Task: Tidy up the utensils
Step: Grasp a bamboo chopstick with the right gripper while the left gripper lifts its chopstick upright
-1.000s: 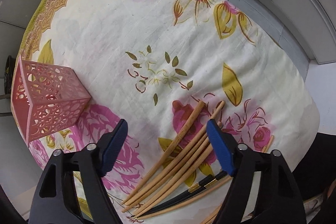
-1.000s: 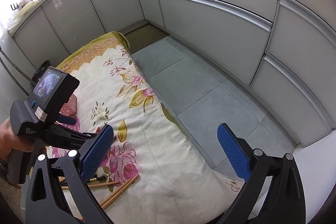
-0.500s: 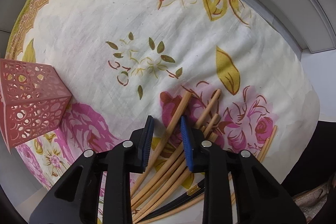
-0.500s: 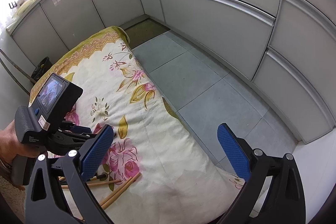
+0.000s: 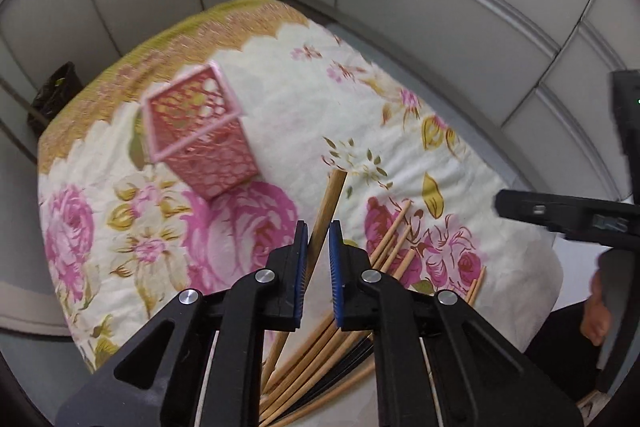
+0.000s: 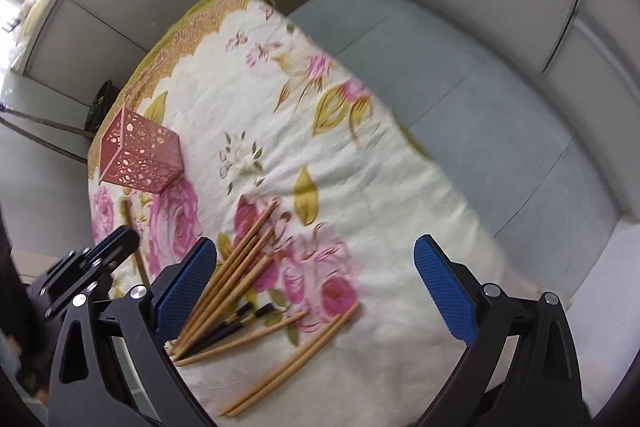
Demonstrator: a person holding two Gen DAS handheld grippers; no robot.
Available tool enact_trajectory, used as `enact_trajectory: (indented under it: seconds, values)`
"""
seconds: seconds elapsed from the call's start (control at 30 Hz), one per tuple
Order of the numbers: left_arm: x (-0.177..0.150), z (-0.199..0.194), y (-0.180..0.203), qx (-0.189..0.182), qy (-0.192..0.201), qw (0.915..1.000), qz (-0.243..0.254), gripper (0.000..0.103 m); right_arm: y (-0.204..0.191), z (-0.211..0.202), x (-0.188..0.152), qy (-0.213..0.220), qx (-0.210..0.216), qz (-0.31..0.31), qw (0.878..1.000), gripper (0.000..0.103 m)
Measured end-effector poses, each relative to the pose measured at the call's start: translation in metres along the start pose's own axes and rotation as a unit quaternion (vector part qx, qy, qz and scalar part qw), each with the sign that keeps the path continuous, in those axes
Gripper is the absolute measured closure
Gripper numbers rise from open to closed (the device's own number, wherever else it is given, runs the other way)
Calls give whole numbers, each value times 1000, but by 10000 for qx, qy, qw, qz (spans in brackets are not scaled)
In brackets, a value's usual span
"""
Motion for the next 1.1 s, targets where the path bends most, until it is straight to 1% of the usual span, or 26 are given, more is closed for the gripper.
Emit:
enact_trajectory:
  seconds: [0.03,0.07,0.13,0.2,0.23,0.3,0.37,0.5,0.57,0.6,0.67,0.7,0.77,0.83,0.9,0.97,1.0,1.03,1.1]
  values:
    - [9,-23,-3,59,232,9996,-122,94,-6,11,-5,-239,110,137,9996,8]
    - [13,-43,-10,110,472,9985,-253,94,-12,21,-10,-436,176,188,9987,13]
    - [26,-71,-22,178,886,9947,-481,95,-21,37,-16,-680,136,300,9971,23]
    - [38,-100,-32,242,1265,9895,-656,96,-31,52,-23,-997,202,406,9940,38]
    - [40,-114,-36,267,1439,9866,-719,96,-34,57,-24,-1126,185,508,9922,54]
    - [51,-136,-38,354,1744,9811,-767,96,-37,68,-27,-1304,93,662,9892,58]
    - [56,-155,-38,351,1988,9763,-773,96,-39,76,-27,-1359,-84,698,9882,70]
    - [59,-177,-32,272,2246,9716,-688,96,-43,88,-20,-1355,-278,876,9865,75]
    - [61,-185,-32,239,2332,9696,-698,96,-46,94,-17,-1380,-428,855,9858,82]
    - [60,-188,-33,219,2365,9688,-709,96,-47,97,-16,-1396,-488,853,9853,82]
    - [59,-193,-37,216,2420,9672,-739,96,-47,102,-15,-1453,-630,836,9838,86]
    - [58,-194,-38,225,2430,9669,-748,96,-49,103,-13,-1397,-701,791,9845,86]
    - [57,-197,-41,238,2465,9657,-781,96,-54,106,-12,-1359,-870,641,9848,88]
    - [56,-199,-44,252,2491,9645,-841,96,-59,109,-11,-1303,-1142,352,9842,90]
    - [55,-200,-49,286,2519,9631,-903,96,-66,111,-13,-1197,-1407,14,9828,90]
    - [55,-204,-51,294,2569,9612,-961,96,-70,112,-13,-1065,-1569,-107,9818,90]
    - [55,-206,-51,297,2593,9604,-971,96,-73,112,-14,-999,-1588,-186,9821,90]
    - [55,-207,-51,315,2609,9598,-983,96,-76,113,-14,-940,-1515,-217,9837,91]
    - [54,-210,-52,350,2634,9588,-1010,96,-85,115,-19,-934,-1068,-22,9899,93]
Point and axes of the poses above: each gripper's, at about its wrist camera, not at the fingertips, and z roughly the way its jaws point, y to its right, x to its top, the point moved 10 cm from there along z, roughly the way its jaws point, and after that the axes turned 11 degrees about y, right-handed, at the moved point
